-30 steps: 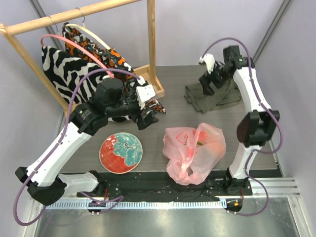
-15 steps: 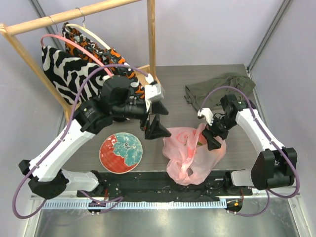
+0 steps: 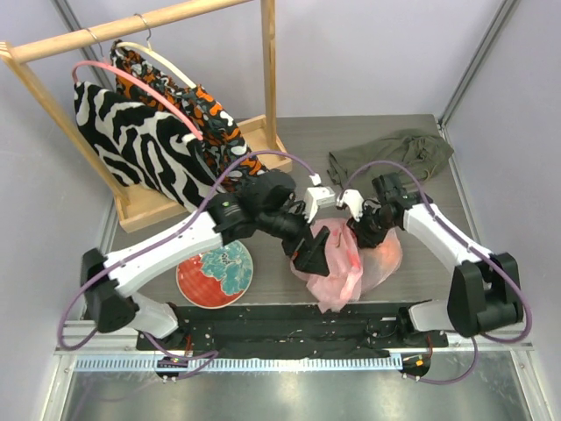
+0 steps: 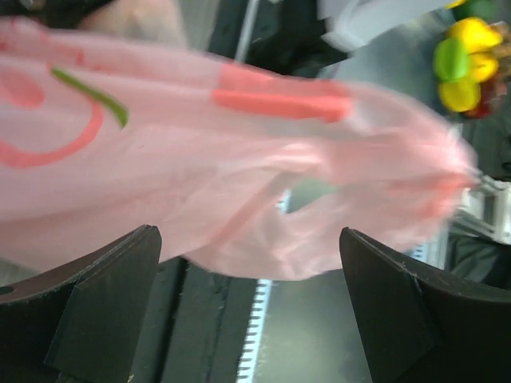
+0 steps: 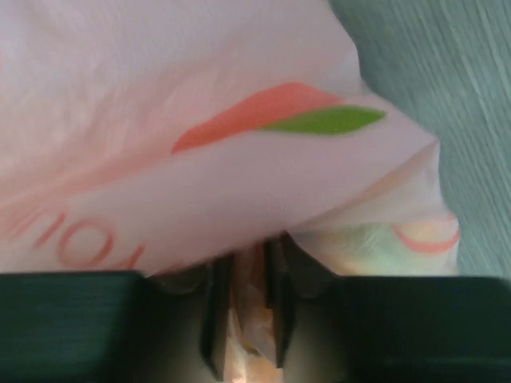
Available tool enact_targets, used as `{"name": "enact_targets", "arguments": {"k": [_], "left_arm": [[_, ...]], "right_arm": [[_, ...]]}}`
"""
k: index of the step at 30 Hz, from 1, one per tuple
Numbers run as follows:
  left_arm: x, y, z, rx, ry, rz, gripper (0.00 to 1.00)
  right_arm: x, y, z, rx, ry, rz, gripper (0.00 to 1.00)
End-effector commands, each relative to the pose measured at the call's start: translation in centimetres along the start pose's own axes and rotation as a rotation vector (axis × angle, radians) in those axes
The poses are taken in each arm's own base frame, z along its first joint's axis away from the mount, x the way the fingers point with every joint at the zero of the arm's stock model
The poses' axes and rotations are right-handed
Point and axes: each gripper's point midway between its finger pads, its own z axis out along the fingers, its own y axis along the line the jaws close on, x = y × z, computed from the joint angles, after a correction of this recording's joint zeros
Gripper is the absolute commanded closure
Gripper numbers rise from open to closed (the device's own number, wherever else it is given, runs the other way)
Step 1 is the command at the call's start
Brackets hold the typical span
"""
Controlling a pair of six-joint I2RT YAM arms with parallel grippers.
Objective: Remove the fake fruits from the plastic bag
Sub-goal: Move the plastic bag to the center of the board.
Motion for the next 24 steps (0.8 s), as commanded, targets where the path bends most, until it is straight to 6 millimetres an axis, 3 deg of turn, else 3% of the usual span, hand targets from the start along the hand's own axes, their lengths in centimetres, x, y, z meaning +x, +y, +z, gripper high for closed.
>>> {"name": "enact_targets", "arguments": {"k": [1,3,4,5,6,7,9,10,11,12,14,15,17,18,20,21,24], "left_arm": [[1.1,5.3,2.0,-0.172,0.068,0.035,0.00],[0.0,6.4,2.2,-0.204,0.001,0.080,0.11],[-0.6,6.8,2.1,-0.215,-0.019,0.138,0.16],[-1.6,7.1,2.0,-0.234,-0.056,0.179,0.23],[-2.8,7.9,1.4,-0.285,-0.089,0.203,0.25],[-3.7,8.3,1.0,-0.301,-0.110,0.247,0.29],[-5.7,9.6,-0.1,-0.354,-0.154,0.290,0.33],[-7.3,10.0,-0.9,-0.387,-0.187,0.314,0.33],[-8.5,10.3,-1.5,-0.409,-0.214,0.357,0.30],[-9.4,10.8,-2.0,-0.428,-0.233,0.367,0.27],[-11.7,10.7,-3.2,-0.460,-0.289,0.406,0.12],[-12.1,10.7,-3.3,-0.473,-0.300,0.415,0.07],[-12.5,10.9,-3.5,-0.483,-0.310,0.429,0.00],[-12.4,10.9,-3.5,-0.483,-0.309,0.427,0.00],[-12.0,10.6,-3.6,-0.477,-0.303,0.424,0.00],[-12.1,10.3,-3.8,-0.473,-0.315,0.418,0.00],[-13.4,8.7,-4.4,-0.434,-0.383,0.410,0.00]], "right_arm": [[-0.3,-5.3,1.1,0.157,0.078,0.023,0.87],[-0.4,-7.0,1.0,0.176,0.076,0.081,0.94],[-1.5,-8.5,0.8,0.196,0.053,0.103,0.98],[-2.3,-9.8,0.5,0.225,0.026,0.126,0.99],[-2.5,-11.2,-0.1,0.254,0.010,0.154,0.99],[-4.4,-13.2,-1.4,0.300,-0.034,0.148,0.99],[-5.8,-15.6,-1.9,0.335,-0.055,0.164,0.99],[-7.8,-17.6,-3.6,0.385,-0.104,0.160,0.99],[-8.4,-18.6,-3.7,0.388,-0.118,0.168,0.99],[-10.5,-20.0,-5.3,0.425,-0.168,0.151,0.99],[-11.7,-20.9,-6.1,0.428,-0.193,0.139,0.99],[-12.4,-21.5,-6.3,0.432,-0.202,0.129,0.93],[-11.7,-21.6,-6.0,0.434,-0.166,0.153,0.79],[-10.9,-21.5,-5.8,0.442,-0.142,0.179,0.62],[-9.4,-21.2,-6.8,0.497,-0.113,0.269,0.50],[-9.0,-20.1,-8.5,0.525,-0.133,0.295,0.43],[-8.9,-16.1,-11.2,0.485,-0.213,0.374,0.32]]}}
